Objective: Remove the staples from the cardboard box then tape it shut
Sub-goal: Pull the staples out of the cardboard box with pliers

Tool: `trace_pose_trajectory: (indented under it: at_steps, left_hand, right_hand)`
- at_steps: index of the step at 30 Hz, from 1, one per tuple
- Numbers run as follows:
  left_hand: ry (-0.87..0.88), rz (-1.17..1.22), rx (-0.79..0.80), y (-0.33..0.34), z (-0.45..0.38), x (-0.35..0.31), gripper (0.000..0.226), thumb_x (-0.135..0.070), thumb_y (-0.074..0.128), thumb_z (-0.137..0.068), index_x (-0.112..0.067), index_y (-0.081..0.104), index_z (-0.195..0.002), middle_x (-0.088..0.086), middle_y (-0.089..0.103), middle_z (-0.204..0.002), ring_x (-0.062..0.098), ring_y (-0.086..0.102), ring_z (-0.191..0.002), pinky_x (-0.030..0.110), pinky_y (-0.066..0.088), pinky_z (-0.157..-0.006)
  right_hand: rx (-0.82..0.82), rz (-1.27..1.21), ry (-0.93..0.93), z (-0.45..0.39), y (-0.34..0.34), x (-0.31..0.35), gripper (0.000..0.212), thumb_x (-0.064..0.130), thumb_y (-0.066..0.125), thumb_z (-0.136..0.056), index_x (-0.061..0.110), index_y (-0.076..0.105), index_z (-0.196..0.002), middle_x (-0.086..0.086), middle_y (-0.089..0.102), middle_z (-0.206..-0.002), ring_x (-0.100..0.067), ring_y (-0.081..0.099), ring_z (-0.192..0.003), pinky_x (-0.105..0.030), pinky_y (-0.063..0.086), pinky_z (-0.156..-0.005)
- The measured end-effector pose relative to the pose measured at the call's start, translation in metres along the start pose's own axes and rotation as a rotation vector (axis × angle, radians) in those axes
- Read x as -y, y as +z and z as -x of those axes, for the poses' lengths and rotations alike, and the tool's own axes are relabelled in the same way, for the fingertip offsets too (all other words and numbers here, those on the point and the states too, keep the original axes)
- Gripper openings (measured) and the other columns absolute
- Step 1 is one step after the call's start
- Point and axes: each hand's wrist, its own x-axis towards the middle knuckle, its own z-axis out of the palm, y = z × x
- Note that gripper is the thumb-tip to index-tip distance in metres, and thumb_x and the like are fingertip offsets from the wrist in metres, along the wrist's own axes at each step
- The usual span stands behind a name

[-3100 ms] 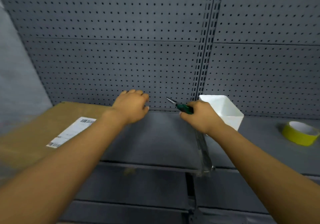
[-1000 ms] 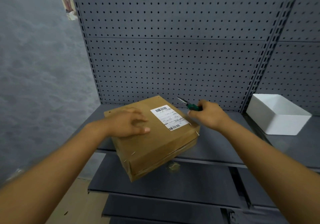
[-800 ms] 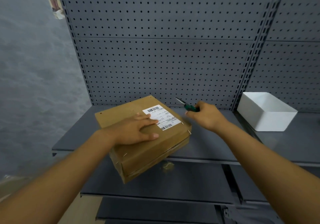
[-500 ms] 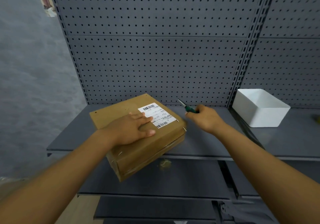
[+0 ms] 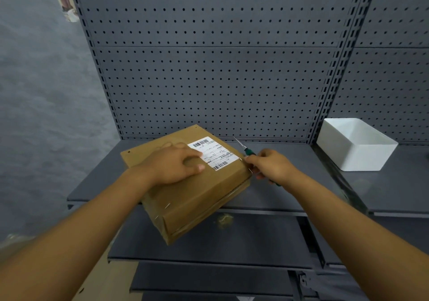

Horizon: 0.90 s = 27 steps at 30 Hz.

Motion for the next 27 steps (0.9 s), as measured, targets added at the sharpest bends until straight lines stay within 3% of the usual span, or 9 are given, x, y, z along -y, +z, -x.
trace_pose_trajectory:
  at_steps: [3, 7, 11, 17, 22, 27]
  left_hand:
    - [-0.13, 0.019, -0.065, -0.008, -0.023, 0.03, 0.065, -0.069, 0.049, -0.083, -0.039, 0.04, -0.141, -0.003, 0.035, -0.151, 0.025, 0.029, -0.139, 0.045, 0.025, -0.113]
    - [-0.3, 0.044, 0.076, -0.019, -0.038, 0.051, 0.089, -0.077, 0.052, -0.073, -0.032, 0.029, -0.147, 0.003, 0.034, -0.152, 0.029, 0.032, -0.139, 0.046, 0.027, -0.11]
    - [-0.394, 0.056, 0.138, -0.019, -0.038, 0.062, 0.11, -0.093, 0.039, -0.058, -0.036, 0.017, -0.15, 0.003, 0.027, -0.156, 0.029, 0.029, -0.141, 0.048, 0.024, -0.112]
    - [-0.444, -0.025, 0.094, -0.015, -0.034, 0.06, 0.12, -0.1, 0.03, -0.049, -0.035, 0.02, -0.149, 0.009, 0.025, -0.156, 0.033, 0.026, -0.141, 0.054, 0.024, -0.113]
    - [-0.487, -0.12, 0.092, -0.012, -0.027, 0.053, 0.134, -0.106, 0.014, -0.039, -0.028, 0.022, -0.148, 0.012, 0.033, -0.152, 0.036, 0.032, -0.138, 0.055, 0.03, -0.109]
    - [-0.572, -0.108, 0.121, -0.007, -0.028, 0.056, 0.145, -0.105, 0.002, -0.029, -0.028, 0.013, -0.152, 0.011, 0.027, -0.155, 0.037, 0.031, -0.138, 0.055, 0.032, -0.107]
  right_hand:
    - [0.01, 0.032, -0.004, -0.005, 0.003, 0.001, 0.04, 0.041, 0.058, -0.089, 0.007, 0.056, -0.109, -0.012, 0.068, -0.105, -0.022, 0.062, -0.092, -0.027, 0.04, -0.059]
    - [0.011, 0.056, -0.008, -0.014, 0.006, 0.001, 0.038, 0.042, 0.059, -0.088, 0.009, 0.056, -0.107, -0.01, 0.065, -0.107, -0.025, 0.061, -0.101, -0.033, 0.046, -0.072]
    - [-0.015, 0.04, -0.027, -0.023, 0.01, 0.001, 0.039, 0.042, 0.06, -0.087, 0.007, 0.057, -0.104, -0.011, 0.066, -0.104, -0.025, 0.061, -0.096, -0.036, 0.049, -0.076]
    - [-0.142, 0.02, -0.013, -0.031, 0.012, 0.004, 0.029, 0.035, 0.06, -0.086, 0.008, 0.055, -0.095, -0.005, 0.056, -0.082, -0.014, 0.047, -0.066, -0.027, 0.036, -0.054]
    - [-0.19, -0.004, -0.002, -0.03, 0.017, 0.007, 0.03, 0.037, 0.056, -0.089, 0.009, 0.047, -0.094, -0.003, 0.048, -0.08, -0.013, 0.044, -0.063, -0.028, 0.035, -0.051]
    - [-0.03, 0.024, -0.008, -0.016, 0.031, 0.019, 0.029, 0.041, 0.052, -0.092, 0.013, 0.045, -0.098, -0.006, 0.055, -0.089, -0.012, 0.047, -0.064, -0.025, 0.032, -0.048]
